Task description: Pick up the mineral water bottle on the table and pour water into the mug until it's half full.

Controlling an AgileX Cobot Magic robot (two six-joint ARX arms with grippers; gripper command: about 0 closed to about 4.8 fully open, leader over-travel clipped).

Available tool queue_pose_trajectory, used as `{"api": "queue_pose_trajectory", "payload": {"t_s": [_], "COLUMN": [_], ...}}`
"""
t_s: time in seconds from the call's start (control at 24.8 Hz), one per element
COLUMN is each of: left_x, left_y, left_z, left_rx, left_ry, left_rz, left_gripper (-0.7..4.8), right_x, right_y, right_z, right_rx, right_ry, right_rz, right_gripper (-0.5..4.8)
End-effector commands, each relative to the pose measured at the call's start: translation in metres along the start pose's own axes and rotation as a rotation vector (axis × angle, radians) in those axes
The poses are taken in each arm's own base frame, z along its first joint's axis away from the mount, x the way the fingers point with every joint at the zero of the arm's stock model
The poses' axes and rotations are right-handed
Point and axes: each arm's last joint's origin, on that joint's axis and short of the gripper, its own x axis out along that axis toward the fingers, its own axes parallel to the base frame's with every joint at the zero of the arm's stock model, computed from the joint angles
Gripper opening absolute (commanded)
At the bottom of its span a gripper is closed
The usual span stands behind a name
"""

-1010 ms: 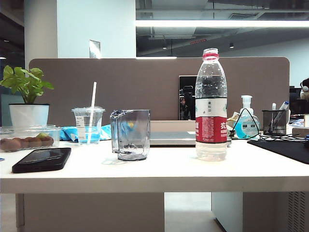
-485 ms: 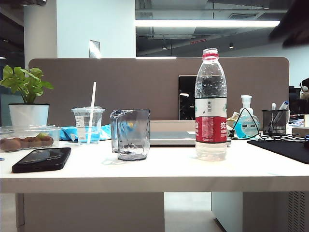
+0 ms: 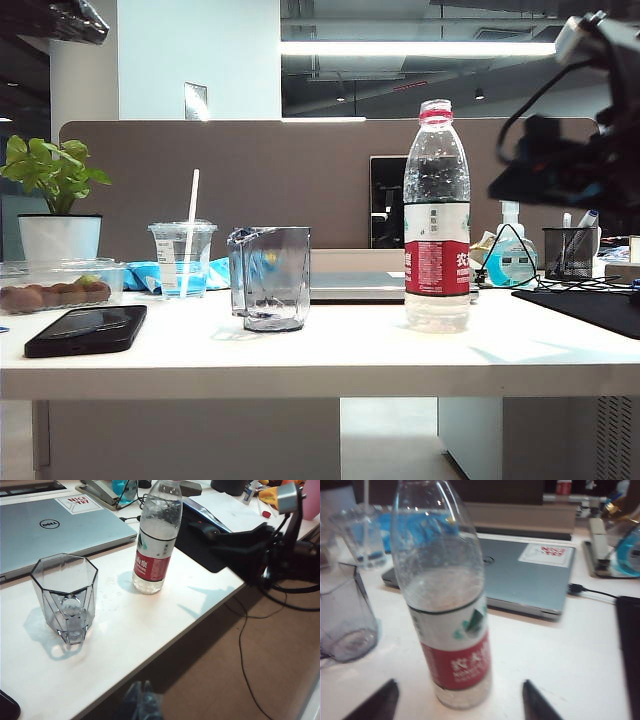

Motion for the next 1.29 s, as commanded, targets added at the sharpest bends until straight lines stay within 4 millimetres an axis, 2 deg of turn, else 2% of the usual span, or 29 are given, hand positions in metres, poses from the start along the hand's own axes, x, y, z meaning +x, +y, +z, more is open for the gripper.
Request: {"api": "queue_pose_trajectory", "payload": {"t_s": [0.04, 0.12, 0.28, 0.61, 0.97, 1.01, 1.05, 1.09, 1.13, 1.17, 1.29], "left_x": [-0.001, -0.001, -0.001, -0.001, -0.001, -0.001, -0.001, -0.001, -0.001, -0.001, -0.001], "left_y": [0.000, 0.000, 0.000, 0.005, 0.005, 0.005, 0.005, 0.005, 0.005, 0.005, 0.005], "left_z": [0.002, 0.002, 0.001, 0.000, 0.000, 0.000, 0.000, 0.000, 0.000, 0.000, 0.000], "left_rx": [0.030, 0.053, 0.088, 0.086, 0.085, 0.085, 0.085, 0.085, 0.085, 0.085, 0.085], "left_ry": [-0.010, -0.008, -0.002, 0.005, 0.004, 0.004, 0.004, 0.004, 0.004, 0.004, 0.004], "left_rz": [0.002, 0.002, 0.003, 0.179, 0.178, 0.178, 0.178, 0.178, 0.178, 0.178, 0.178], "left_gripper": [-0.04, -0.04, -0.04, -0.04, -0.04, -0.04, -0.04, -0.04, -0.04, -0.04, -0.04], "right_x": [0.013, 0.021, 0.042, 0.079, 0.116, 0.120, 0.121, 0.121, 0.122, 0.122, 0.122], "right_y": [0.003, 0.003, 0.002, 0.002, 0.002, 0.002, 0.002, 0.002, 0.002, 0.002, 0.002], "right_z": [-0.007, -0.016, -0.029, -0.025, -0.030, -0.032, -0.033, -0.034, -0.034, -0.034, -0.033], "right_rx": [-0.005, -0.008, -0.009, -0.015, -0.016, -0.015, -0.015, -0.015, -0.014, -0.014, -0.058], "right_ry": [-0.075, -0.101, -0.120, -0.145, -0.122, -0.119, -0.119, -0.113, -0.108, -0.103, -0.114], "right_rz": [0.056, 0.058, 0.071, 0.117, 0.165, 0.164, 0.164, 0.164, 0.164, 0.163, 0.162], "right_gripper": [3.92, 4.33, 4.45, 4.51, 4.62, 4.40, 3.94, 3.07, 2.78, 2.57, 2.56]}}
